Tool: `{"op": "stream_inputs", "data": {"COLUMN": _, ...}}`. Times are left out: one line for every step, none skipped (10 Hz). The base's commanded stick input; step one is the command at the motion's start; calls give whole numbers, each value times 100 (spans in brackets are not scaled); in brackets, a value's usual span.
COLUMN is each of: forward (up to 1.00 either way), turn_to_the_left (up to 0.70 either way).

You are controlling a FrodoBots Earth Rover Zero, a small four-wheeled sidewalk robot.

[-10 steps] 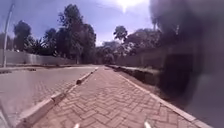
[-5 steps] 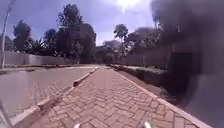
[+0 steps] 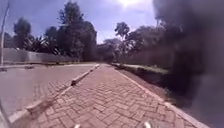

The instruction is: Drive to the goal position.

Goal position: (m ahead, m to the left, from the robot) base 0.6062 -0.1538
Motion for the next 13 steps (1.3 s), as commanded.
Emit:
{"op": "stream_inputs", "data": {"forward": 70, "turn_to_the_left": 0}}
{"op": "stream_inputs", "data": {"forward": 70, "turn_to_the_left": 0}}
{"op": "stream_inputs", "data": {"forward": 70, "turn_to_the_left": 0}}
{"op": "stream_inputs", "data": {"forward": 70, "turn_to_the_left": 0}}
{"op": "stream_inputs", "data": {"forward": 70, "turn_to_the_left": 0}}
{"op": "stream_inputs", "data": {"forward": 70, "turn_to_the_left": 0}}
{"op": "stream_inputs", "data": {"forward": 70, "turn_to_the_left": 0}}
{"op": "stream_inputs", "data": {"forward": 70, "turn_to_the_left": 0}}
{"op": "stream_inputs", "data": {"forward": 70, "turn_to_the_left": 0}}
{"op": "stream_inputs", "data": {"forward": 70, "turn_to_the_left": 0}}
{"op": "stream_inputs", "data": {"forward": 70, "turn_to_the_left": 0}}
{"op": "stream_inputs", "data": {"forward": 70, "turn_to_the_left": 0}}
{"op": "stream_inputs", "data": {"forward": 70, "turn_to_the_left": 0}}
